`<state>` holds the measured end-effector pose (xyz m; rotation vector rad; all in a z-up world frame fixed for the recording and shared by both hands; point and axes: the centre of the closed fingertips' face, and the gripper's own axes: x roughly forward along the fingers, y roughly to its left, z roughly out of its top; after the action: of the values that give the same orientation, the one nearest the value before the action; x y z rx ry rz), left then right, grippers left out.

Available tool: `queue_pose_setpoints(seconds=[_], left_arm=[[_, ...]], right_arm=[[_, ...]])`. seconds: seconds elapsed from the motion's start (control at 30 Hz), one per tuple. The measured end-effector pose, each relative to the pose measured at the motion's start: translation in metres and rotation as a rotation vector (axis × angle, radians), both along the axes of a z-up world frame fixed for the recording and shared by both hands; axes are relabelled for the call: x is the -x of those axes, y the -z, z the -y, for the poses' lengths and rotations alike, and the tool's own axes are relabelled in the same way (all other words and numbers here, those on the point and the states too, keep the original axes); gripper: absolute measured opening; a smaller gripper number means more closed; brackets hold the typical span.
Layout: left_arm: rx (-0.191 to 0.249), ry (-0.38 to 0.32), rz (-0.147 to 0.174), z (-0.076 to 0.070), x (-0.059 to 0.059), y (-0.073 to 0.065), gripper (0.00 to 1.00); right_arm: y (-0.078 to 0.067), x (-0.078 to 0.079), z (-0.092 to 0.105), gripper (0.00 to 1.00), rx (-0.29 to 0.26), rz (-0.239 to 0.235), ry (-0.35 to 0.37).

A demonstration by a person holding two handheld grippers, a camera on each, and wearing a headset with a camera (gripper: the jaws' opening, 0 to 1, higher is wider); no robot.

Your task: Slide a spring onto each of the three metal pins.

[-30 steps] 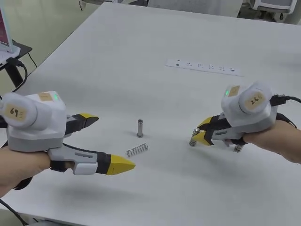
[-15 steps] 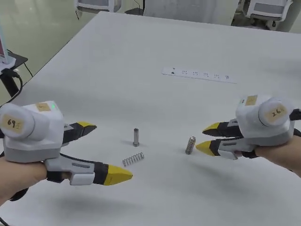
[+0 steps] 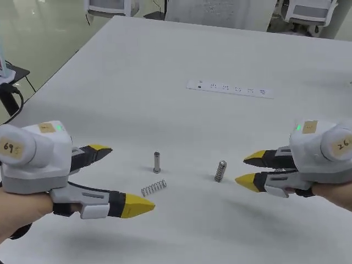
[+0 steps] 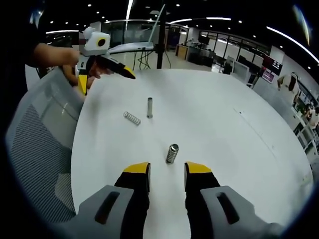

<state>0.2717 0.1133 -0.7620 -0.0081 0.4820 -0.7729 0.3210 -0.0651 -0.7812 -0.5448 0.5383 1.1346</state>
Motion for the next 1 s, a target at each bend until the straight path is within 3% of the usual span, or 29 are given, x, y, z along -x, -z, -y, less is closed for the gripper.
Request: queue_pose_setpoints(seconds=[0.4, 0.83, 1.0], left_arm=[[0.019, -0.008, 0.008, -0.002, 0.000, -0.003, 0.98], [-0.002, 0.000, -0.011, -0.002, 0.004, 0.006, 0.98], [0.002, 0.005, -0.013, 0.001, 0.005, 0.006, 0.98]], right_arm=[[0.003, 0.013, 0.008, 0.24, -0.003, -0.007, -0.002], [0.027, 0.038, 0.020, 0.21, 0.035, -0.044, -0.018], [0.027, 0.042, 0.016, 0.22, 0.037, -0.053, -0.026]])
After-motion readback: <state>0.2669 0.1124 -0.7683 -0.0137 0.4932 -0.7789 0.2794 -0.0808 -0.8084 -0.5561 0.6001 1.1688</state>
